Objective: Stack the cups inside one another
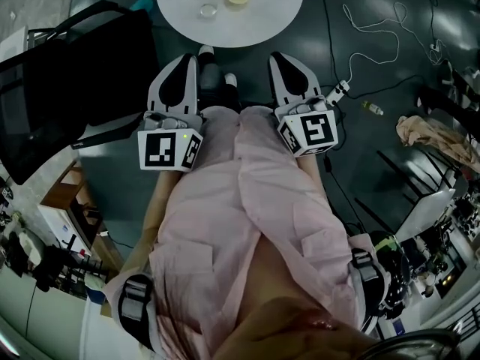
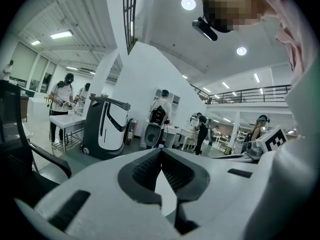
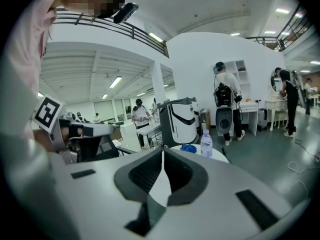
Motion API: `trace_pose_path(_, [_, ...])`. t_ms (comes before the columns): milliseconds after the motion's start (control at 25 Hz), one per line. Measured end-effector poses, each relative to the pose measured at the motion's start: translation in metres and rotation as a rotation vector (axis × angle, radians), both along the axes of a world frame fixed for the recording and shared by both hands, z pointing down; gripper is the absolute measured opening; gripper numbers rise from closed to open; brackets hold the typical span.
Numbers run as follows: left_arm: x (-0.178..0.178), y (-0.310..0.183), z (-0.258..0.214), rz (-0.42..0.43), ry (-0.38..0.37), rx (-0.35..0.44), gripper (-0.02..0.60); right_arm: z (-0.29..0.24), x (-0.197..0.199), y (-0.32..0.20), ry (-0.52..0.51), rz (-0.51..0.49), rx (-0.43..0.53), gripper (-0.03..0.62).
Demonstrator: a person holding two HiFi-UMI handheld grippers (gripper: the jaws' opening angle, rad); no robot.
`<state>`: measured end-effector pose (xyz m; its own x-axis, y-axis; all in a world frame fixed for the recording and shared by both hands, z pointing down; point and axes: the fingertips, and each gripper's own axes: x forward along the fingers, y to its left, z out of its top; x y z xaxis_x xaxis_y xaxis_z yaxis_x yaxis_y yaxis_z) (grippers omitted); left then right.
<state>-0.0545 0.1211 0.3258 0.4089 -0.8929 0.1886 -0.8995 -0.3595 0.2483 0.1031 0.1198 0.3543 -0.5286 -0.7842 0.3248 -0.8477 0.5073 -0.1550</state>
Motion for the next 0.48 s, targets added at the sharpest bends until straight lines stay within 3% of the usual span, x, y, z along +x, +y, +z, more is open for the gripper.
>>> trace_pose_path(480, [-0.035,-0.088,-0.006,0.003,0.043,-0.018,0.015,-0.011,-0.013,-0.074,0.038,0.091,-0.02,0.032])
